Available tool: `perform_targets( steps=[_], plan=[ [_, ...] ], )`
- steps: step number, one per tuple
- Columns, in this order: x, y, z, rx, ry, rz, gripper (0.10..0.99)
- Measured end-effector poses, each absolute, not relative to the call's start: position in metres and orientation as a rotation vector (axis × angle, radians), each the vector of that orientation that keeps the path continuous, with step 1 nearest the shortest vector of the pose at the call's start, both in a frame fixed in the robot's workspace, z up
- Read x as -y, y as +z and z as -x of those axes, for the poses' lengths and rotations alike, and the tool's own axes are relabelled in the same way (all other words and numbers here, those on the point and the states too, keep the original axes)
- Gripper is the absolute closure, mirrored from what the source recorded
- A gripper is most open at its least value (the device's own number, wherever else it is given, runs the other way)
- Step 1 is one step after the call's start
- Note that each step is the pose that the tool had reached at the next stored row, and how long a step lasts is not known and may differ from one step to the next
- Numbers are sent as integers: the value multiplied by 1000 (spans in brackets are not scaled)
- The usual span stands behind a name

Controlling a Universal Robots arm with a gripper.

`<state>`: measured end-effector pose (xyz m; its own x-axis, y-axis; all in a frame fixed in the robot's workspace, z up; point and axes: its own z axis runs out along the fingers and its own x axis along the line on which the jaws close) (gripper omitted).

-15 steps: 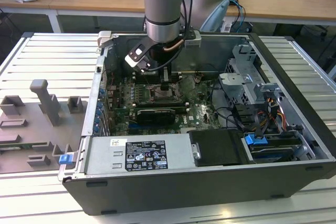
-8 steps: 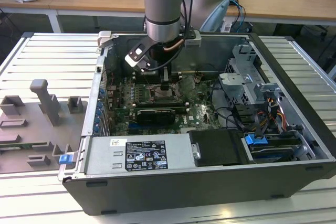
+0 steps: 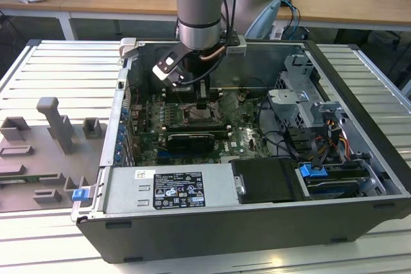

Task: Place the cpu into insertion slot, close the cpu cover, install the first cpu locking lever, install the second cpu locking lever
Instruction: 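Close the cpu cover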

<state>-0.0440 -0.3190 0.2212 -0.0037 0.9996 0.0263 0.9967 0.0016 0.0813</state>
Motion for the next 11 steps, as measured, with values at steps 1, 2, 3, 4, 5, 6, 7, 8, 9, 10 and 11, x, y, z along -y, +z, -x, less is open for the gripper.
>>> perform_targets(
  steps=[1,2,3,4,5,6,7,8,9,10,11],
  plan=[
    [319,222,44,-2195,118,-2189,980],
    [319,223,44,-2195,118,-2189,980],
    [319,224,44,-2195,118,-2190,980],
    [319,225,44,-2195,118,-2189,980],
    [319,227,44,-2195,118,-2189,980],
    [319,228,44,-2195,118,-2189,980],
    [319,229,44,-2195,118,-2189,980],
    [319,229,44,-2195,118,-2189,980],
    [319,230,44,-2195,118,-2189,980],
    [319,233,44,-2195,118,-2189,980],
    [319,235,44,-2195,118,-2189,980]
  ],
)
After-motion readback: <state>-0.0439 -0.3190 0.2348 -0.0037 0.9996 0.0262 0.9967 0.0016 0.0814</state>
